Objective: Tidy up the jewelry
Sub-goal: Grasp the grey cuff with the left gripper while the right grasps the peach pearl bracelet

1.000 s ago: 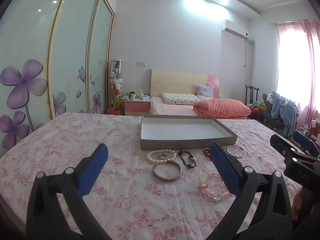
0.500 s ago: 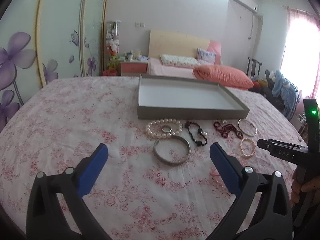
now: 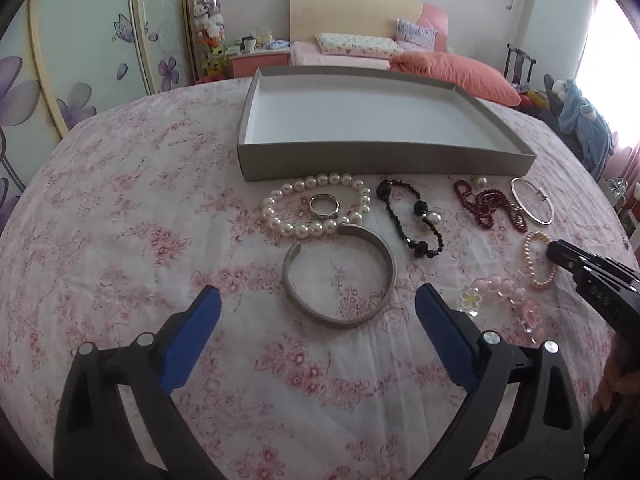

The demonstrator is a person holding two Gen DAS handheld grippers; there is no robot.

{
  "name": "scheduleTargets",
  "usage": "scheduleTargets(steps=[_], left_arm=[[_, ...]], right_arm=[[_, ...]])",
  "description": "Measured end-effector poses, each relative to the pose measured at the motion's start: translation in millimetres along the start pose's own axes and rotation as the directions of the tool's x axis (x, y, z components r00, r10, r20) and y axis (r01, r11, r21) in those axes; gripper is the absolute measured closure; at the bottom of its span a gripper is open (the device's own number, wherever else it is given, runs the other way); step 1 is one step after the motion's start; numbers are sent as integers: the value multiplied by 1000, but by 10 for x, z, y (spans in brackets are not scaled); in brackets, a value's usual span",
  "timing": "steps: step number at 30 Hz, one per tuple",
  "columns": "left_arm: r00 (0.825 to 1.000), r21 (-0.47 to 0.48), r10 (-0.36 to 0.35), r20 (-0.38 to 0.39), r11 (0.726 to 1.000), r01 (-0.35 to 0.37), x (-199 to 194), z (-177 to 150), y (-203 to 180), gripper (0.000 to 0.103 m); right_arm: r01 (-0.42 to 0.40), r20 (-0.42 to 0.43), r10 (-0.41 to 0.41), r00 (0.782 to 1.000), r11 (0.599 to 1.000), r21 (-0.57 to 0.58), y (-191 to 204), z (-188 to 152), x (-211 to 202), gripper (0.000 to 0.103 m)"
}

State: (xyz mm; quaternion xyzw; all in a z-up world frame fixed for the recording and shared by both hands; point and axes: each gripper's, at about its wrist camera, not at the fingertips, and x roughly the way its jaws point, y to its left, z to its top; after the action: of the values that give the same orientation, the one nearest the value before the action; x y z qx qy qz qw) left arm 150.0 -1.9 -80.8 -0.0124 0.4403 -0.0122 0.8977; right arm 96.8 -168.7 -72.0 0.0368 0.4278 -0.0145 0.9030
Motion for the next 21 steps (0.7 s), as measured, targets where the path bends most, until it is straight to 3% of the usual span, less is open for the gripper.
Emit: scheduleTargets(steps=[6,14,17,21], left_arm=[[998,-12,35,-61,999,-35,231,124,-48,17],[998,-2,57,-42,998,-57,264,188,-117,27],[998,3,50,-29,999,-50,260,194,-151,36],[999,6,47,-19,999,-47,255,193,-157,38]], right_arm=[[-24,-2,24,1000,1000,20,-39,18,5,92],[-28,-2,28,1000,999,24,-75,60,64,91],[-29,-3,29,1000,999,25,-97,88,96,91],[-30,-2,30,1000,999,26,-102,91,108,91]])
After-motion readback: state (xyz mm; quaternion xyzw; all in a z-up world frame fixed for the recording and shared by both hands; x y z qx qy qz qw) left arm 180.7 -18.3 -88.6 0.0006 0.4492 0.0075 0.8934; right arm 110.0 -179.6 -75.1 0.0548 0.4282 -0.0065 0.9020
